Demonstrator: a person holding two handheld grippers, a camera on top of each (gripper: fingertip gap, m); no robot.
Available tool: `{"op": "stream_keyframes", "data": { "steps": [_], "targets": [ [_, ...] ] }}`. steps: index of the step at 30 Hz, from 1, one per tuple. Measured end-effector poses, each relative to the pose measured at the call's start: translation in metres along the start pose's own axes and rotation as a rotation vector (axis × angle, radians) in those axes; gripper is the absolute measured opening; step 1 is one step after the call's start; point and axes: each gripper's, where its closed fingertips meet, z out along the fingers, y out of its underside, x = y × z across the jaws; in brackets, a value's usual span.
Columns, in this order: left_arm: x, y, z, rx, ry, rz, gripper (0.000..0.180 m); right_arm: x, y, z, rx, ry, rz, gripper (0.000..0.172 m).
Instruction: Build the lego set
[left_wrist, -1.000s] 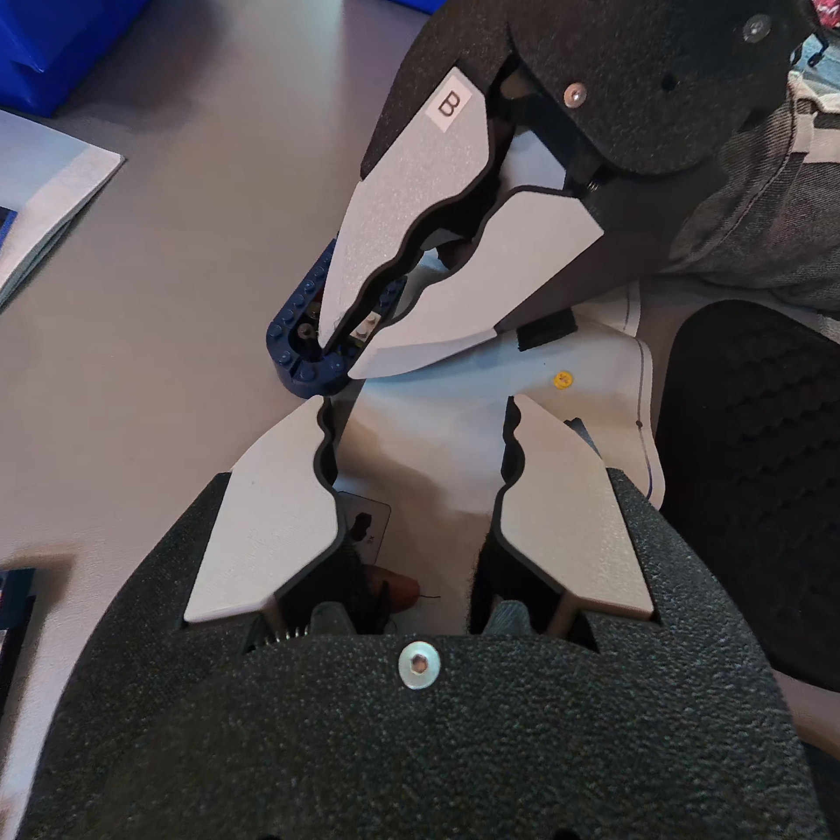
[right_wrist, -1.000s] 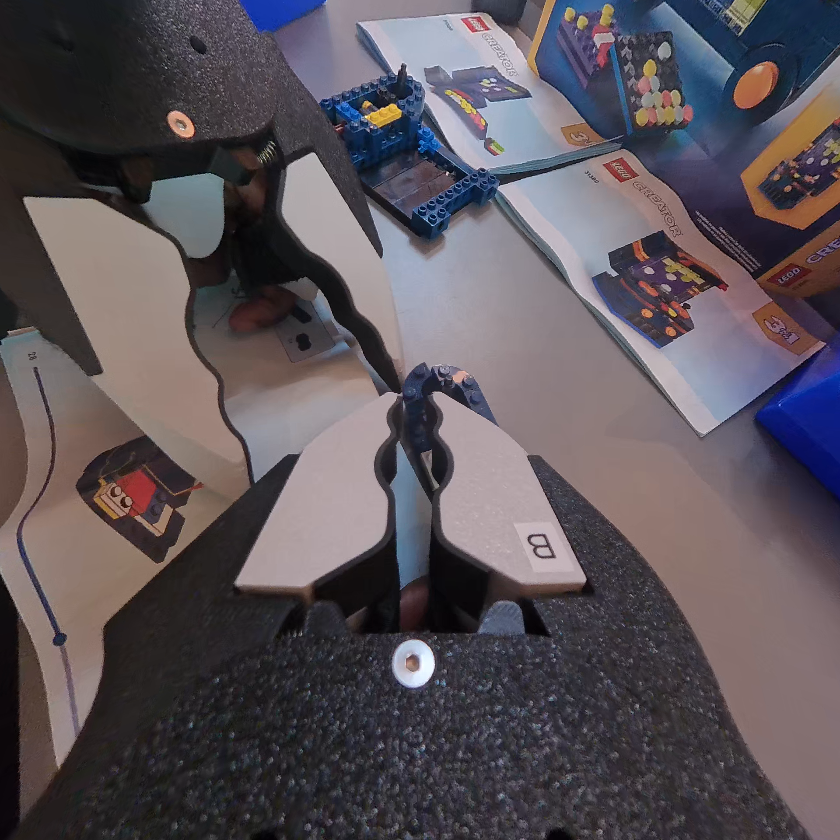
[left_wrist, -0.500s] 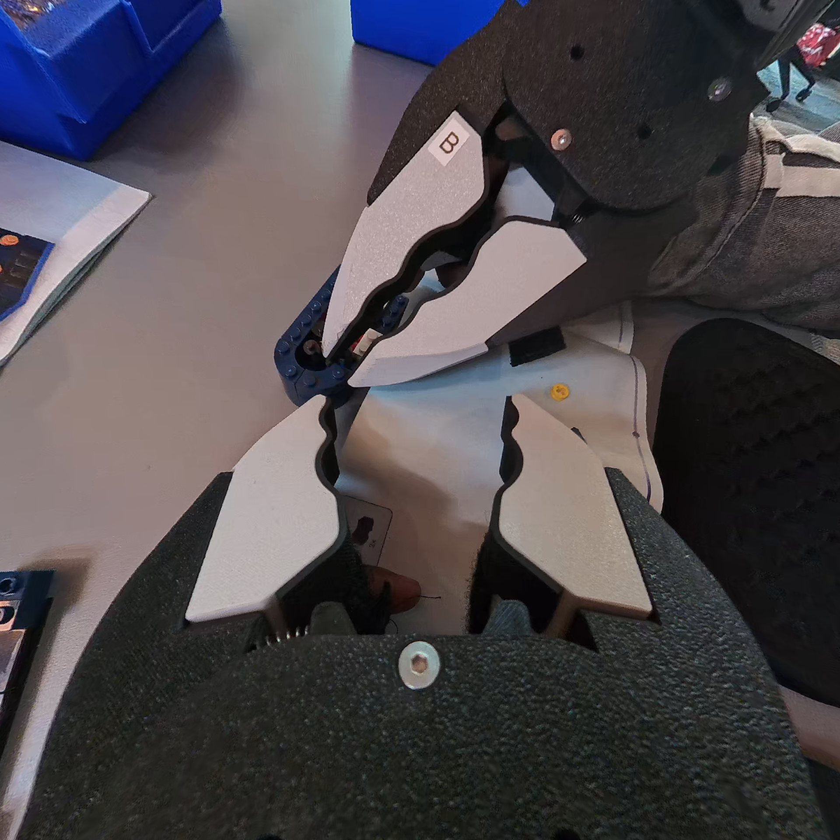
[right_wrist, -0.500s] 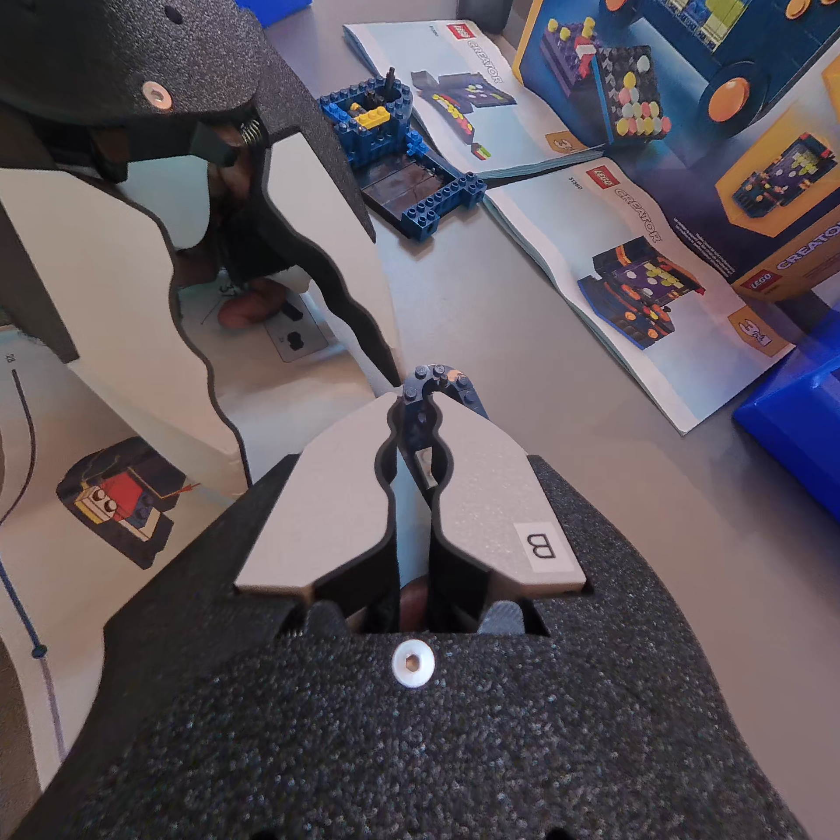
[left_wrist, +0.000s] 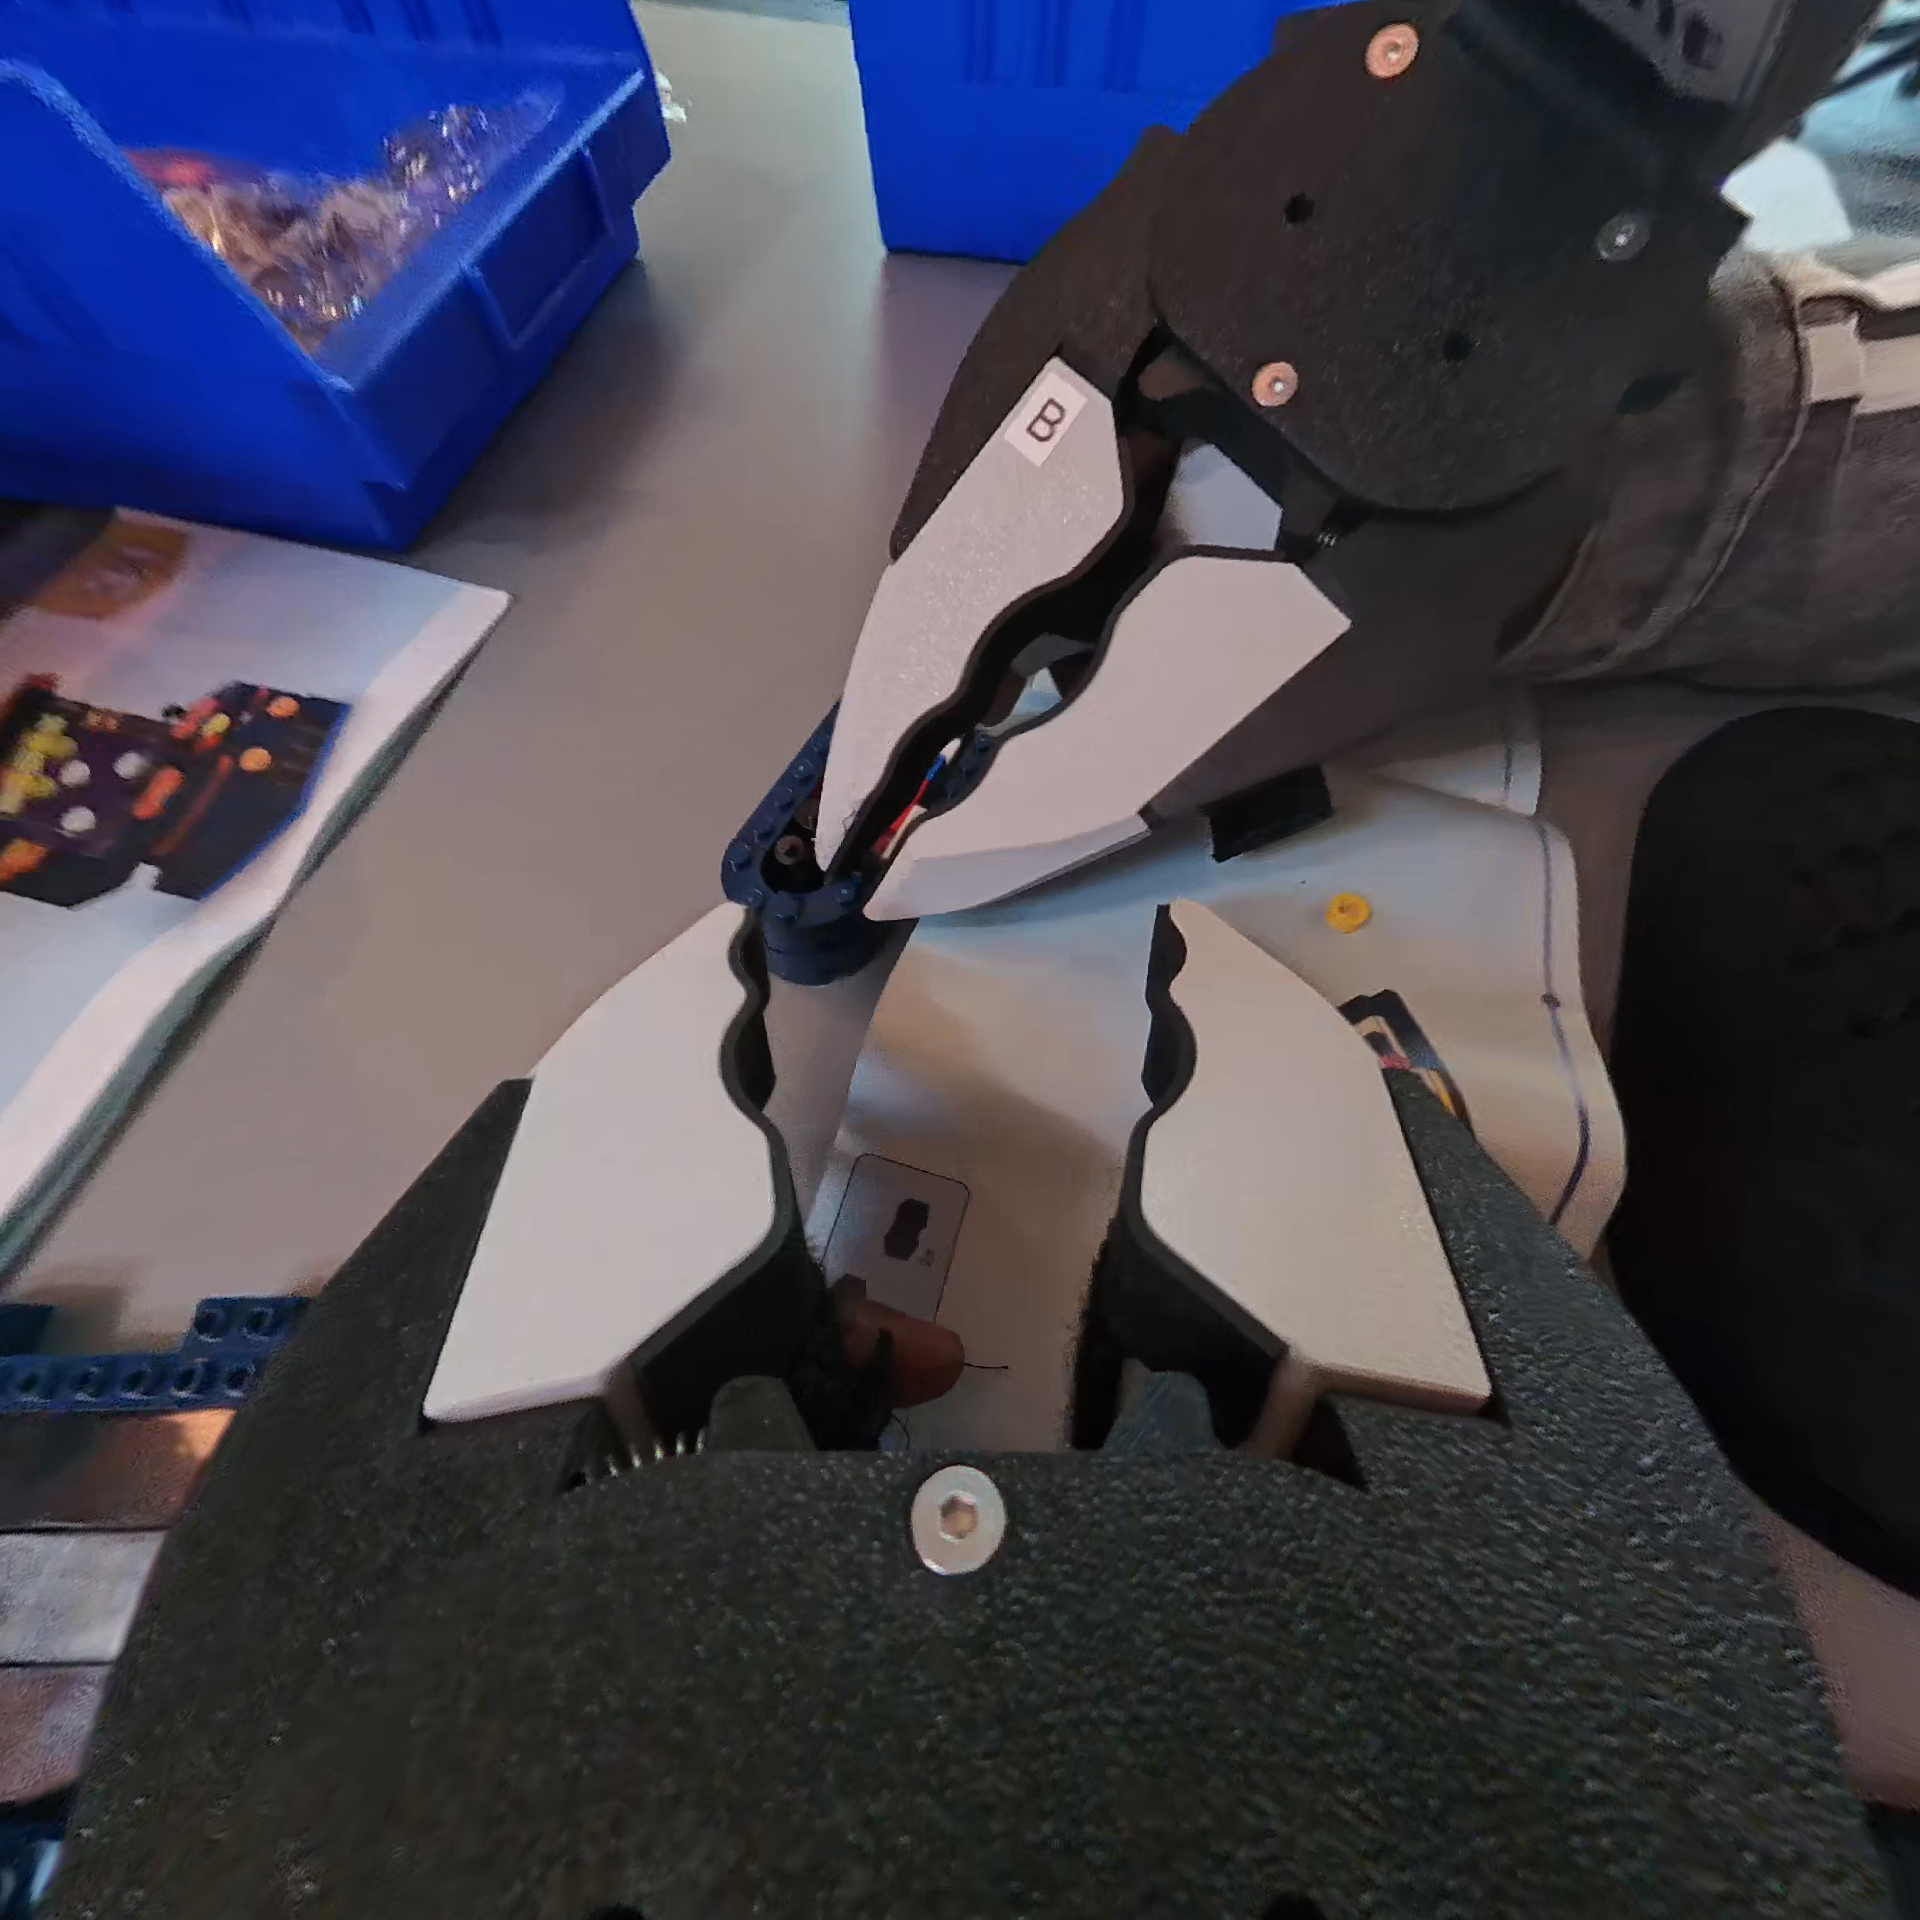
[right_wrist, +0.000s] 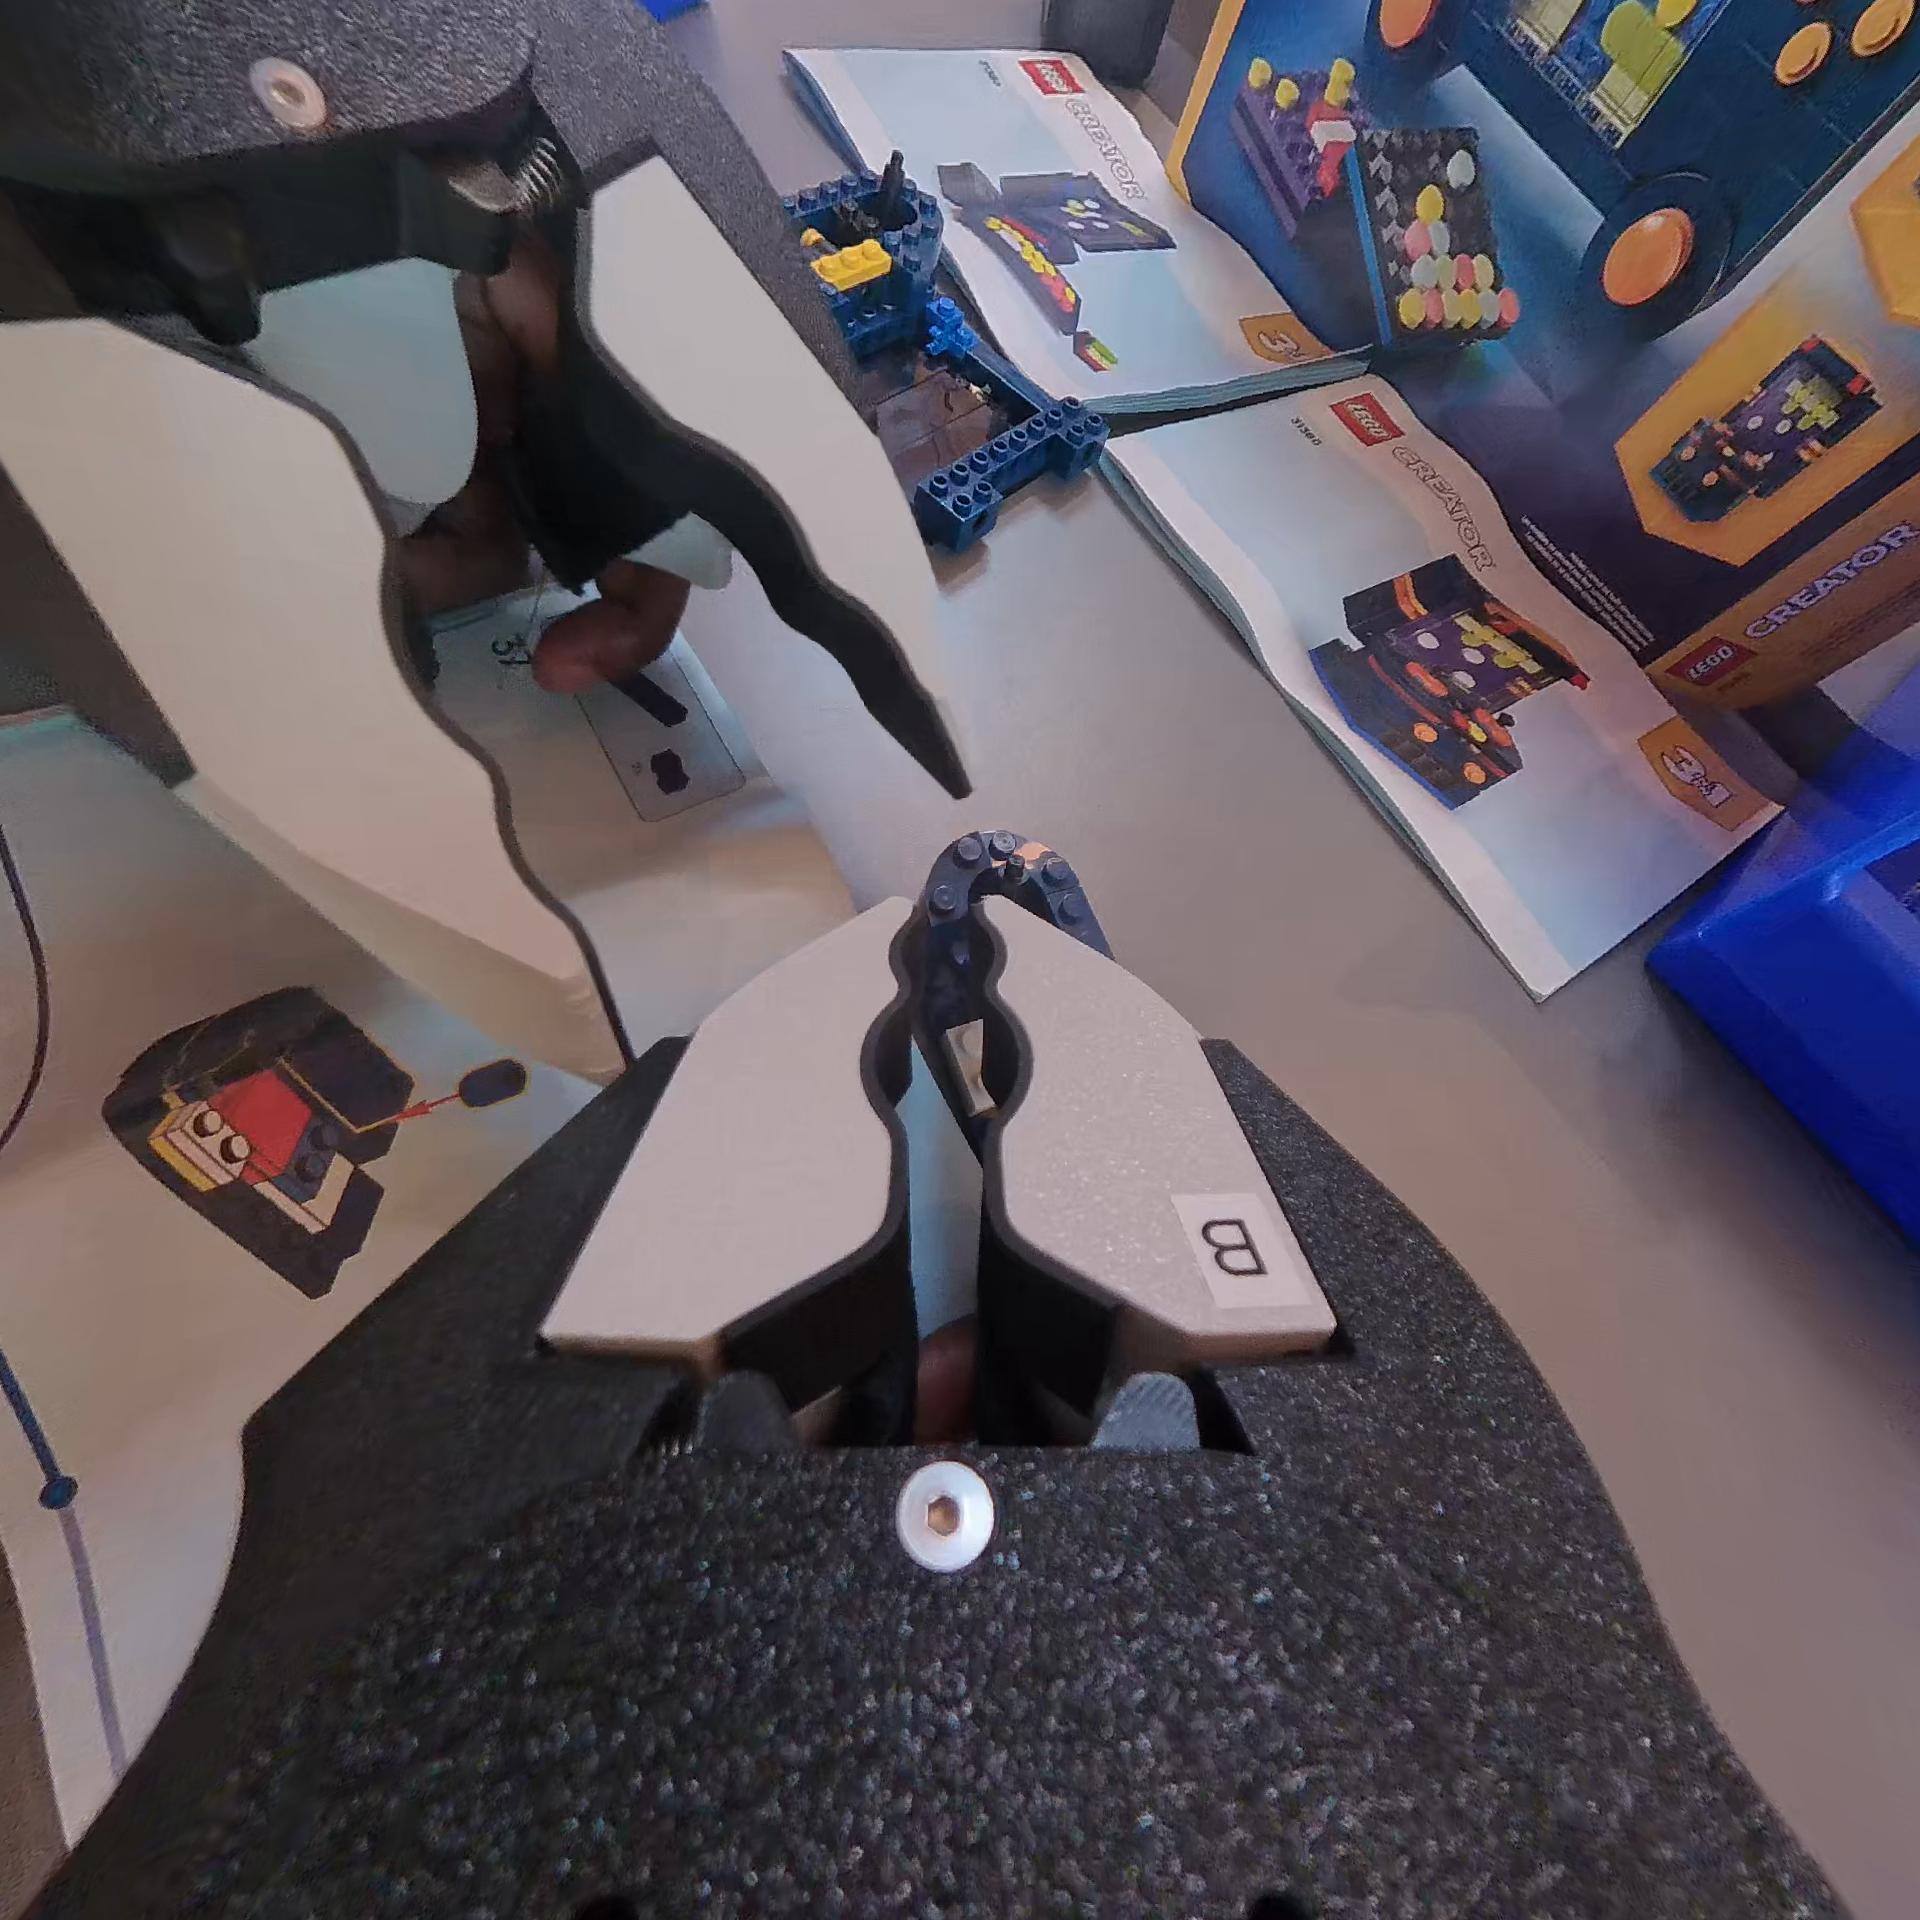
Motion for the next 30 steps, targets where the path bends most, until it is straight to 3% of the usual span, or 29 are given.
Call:
{"op": "stream_keyframes", "data": {
  "steps": [7,25,30],
  "targets": [
    [0.008,0.003,0.007,-0.036,0.005,0.122,0.072,0.0,0.0,0.0,-0.002,-0.001,0.003,0.007],
    [0.012,0.005,0.012,-0.088,0.005,0.059,0.078,0.0,0.001,0.001,-0.009,-0.021,0.042,0.007],
    [0.009,0.006,0.012,-0.099,-0.021,0.046,0.072,0.0,0.001,0.002,-0.009,-0.026,0.045,0.007]
  ]
}}
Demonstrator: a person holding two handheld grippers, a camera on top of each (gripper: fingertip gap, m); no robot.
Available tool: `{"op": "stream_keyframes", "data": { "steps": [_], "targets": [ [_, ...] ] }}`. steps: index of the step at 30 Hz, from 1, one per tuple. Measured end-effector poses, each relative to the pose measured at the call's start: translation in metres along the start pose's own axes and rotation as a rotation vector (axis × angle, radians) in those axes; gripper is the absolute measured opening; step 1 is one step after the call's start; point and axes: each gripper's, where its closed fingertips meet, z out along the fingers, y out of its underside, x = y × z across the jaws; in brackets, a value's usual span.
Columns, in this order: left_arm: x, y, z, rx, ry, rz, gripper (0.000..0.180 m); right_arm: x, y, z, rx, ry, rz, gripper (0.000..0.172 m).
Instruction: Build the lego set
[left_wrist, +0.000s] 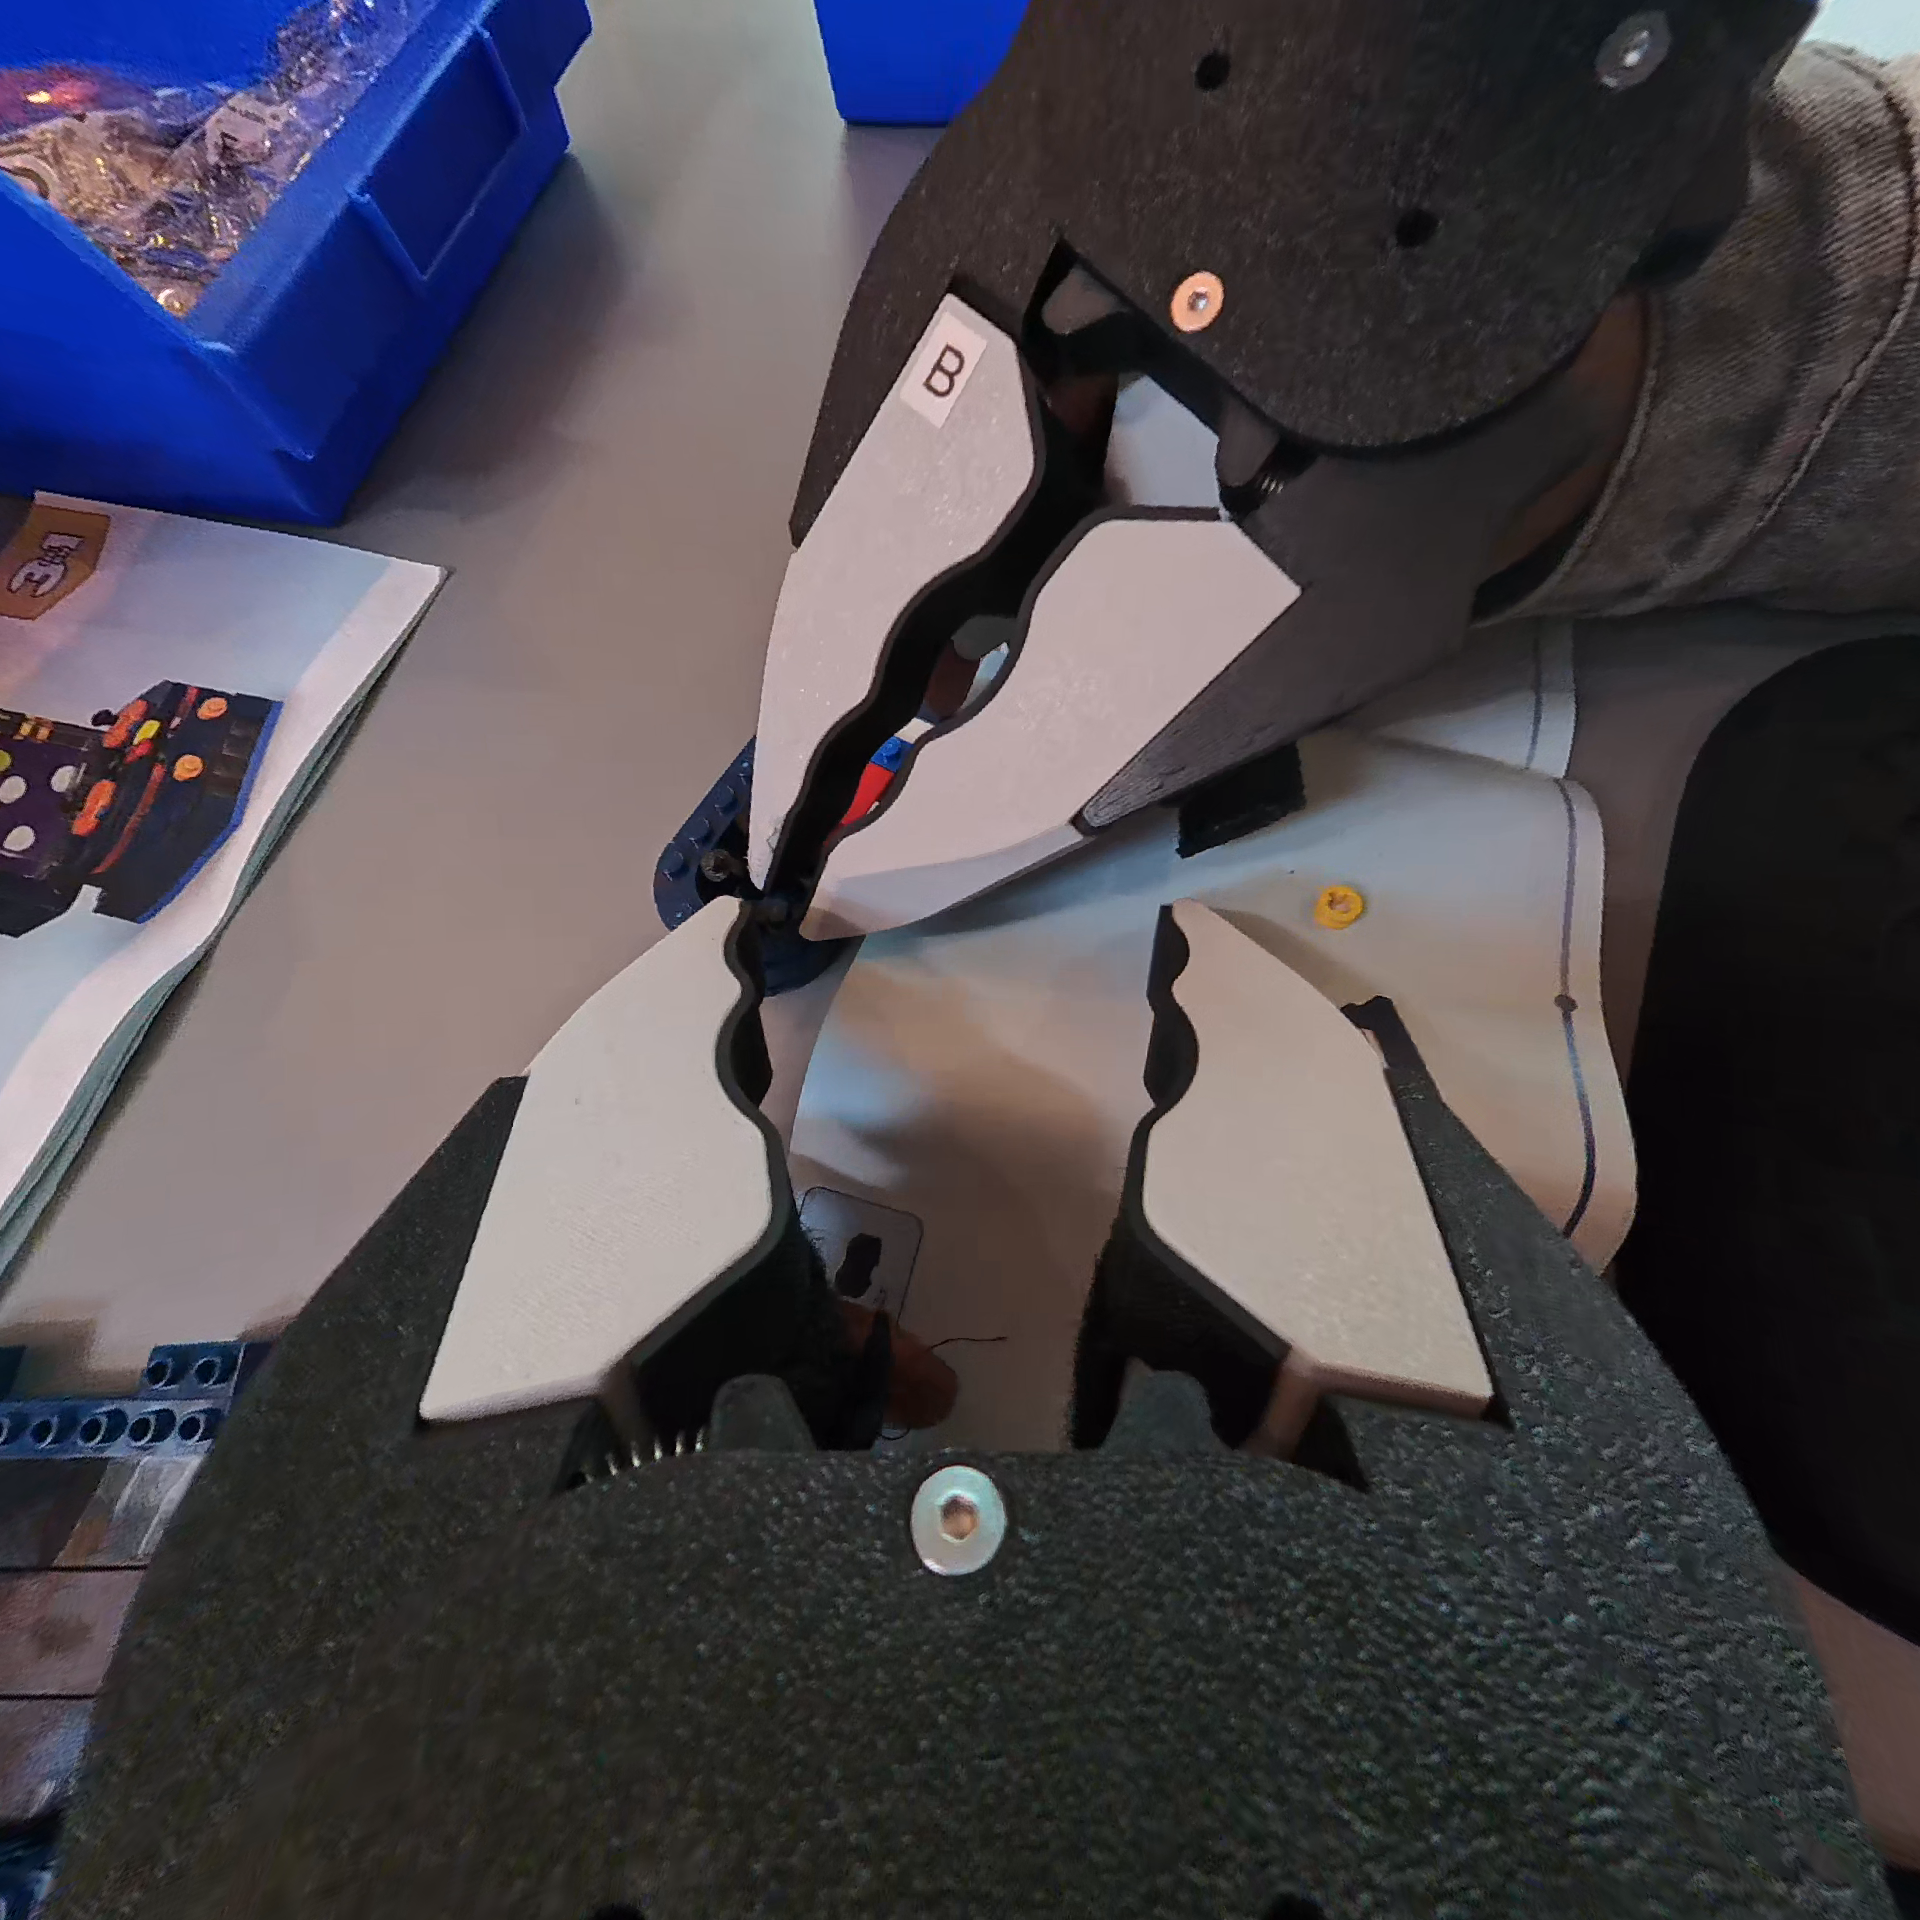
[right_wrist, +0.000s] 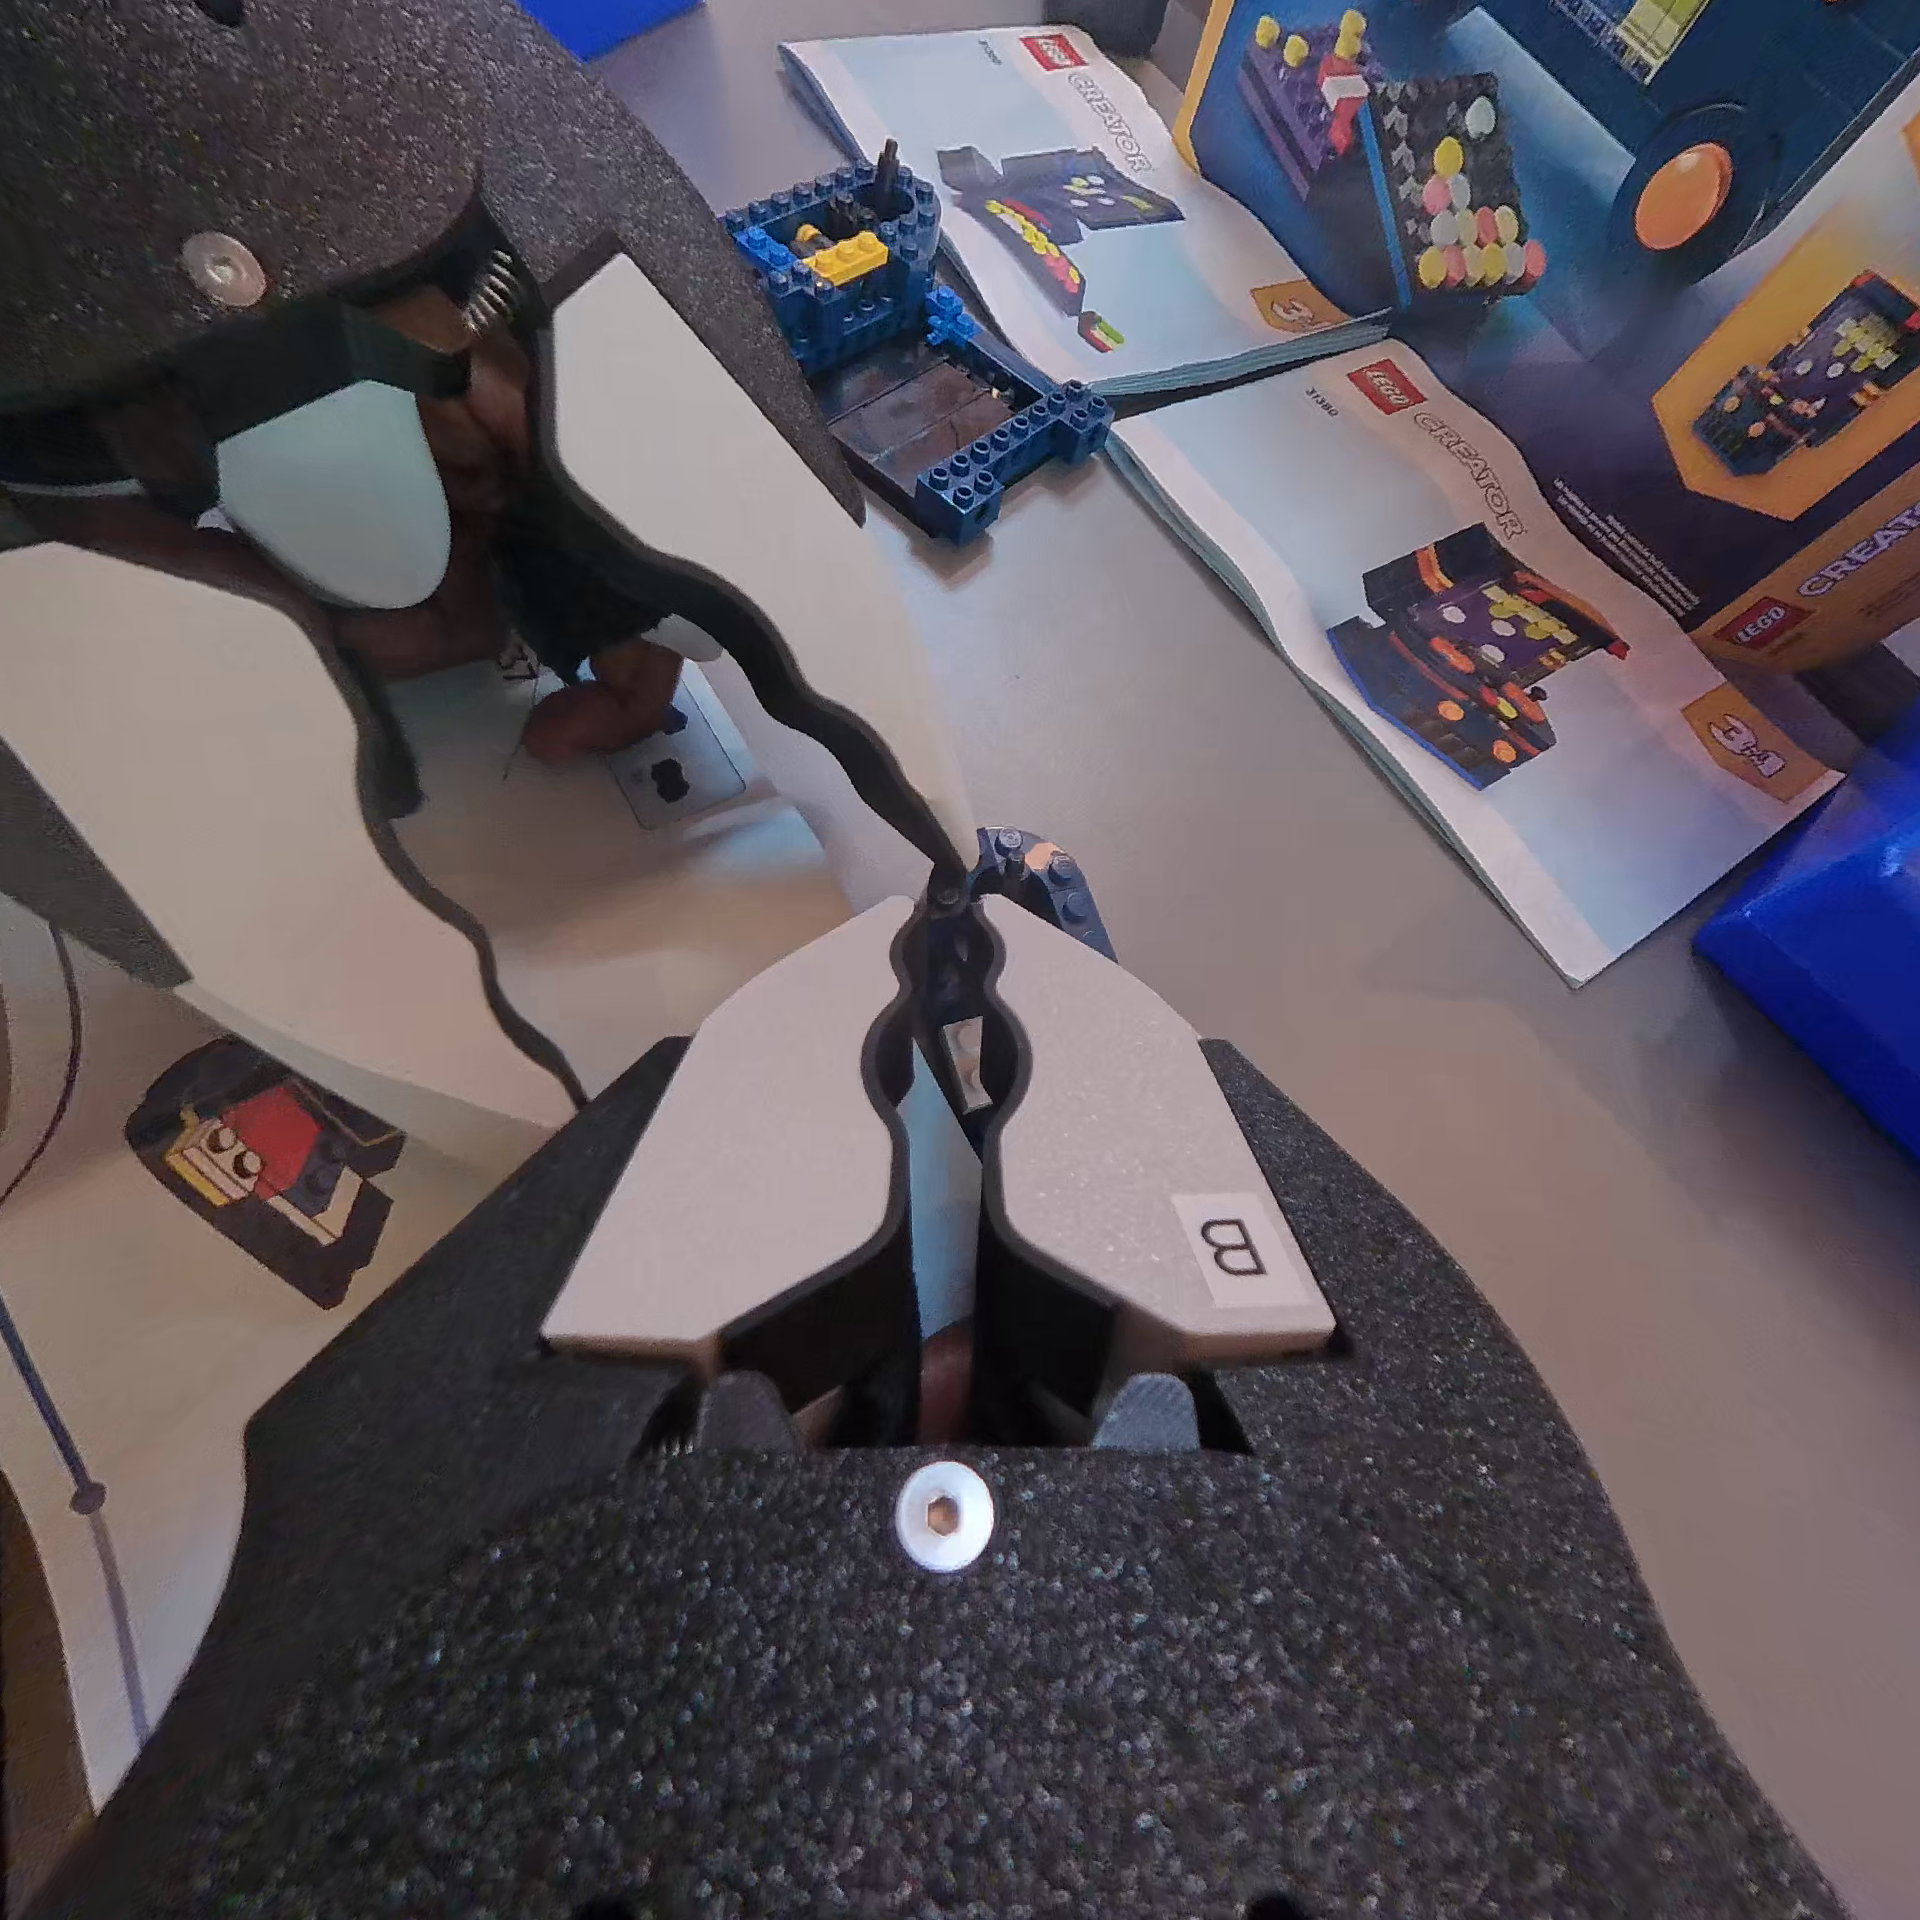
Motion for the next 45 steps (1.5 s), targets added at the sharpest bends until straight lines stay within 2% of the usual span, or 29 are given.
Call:
{"op": "stream_keyframes", "data": {
  "steps": [22,30,34,41,45],
  "targets": [
    [-0.006,0.005,0.002,-0.002,-0.11,0.061,0.057,-0.001,0.001,0.001,-0.047,0.04,-0.095,0.007],
    [-0.011,0.004,0.001,-0.052,-0.088,0.045,0.049,-0.001,0.001,0.001,-0.041,0.005,-0.018,0.007],
    [-0.011,0.004,0.002,-0.065,-0.072,0.045,0.051,-0.001,0.002,0.001,-0.057,0.002,-0.024,0.007],
    [-0.013,0.003,0.002,-0.032,-0.073,0.021,0.045,-0.001,0.002,0.001,-0.067,-0.006,-0.022,0.007],
    [-0.007,-0.003,-0.003,0.026,0.027,-0.085,0.058,-0.001,0.001,0.001,-0.04,-0.004,-0.02,0.007]
  ]
}}
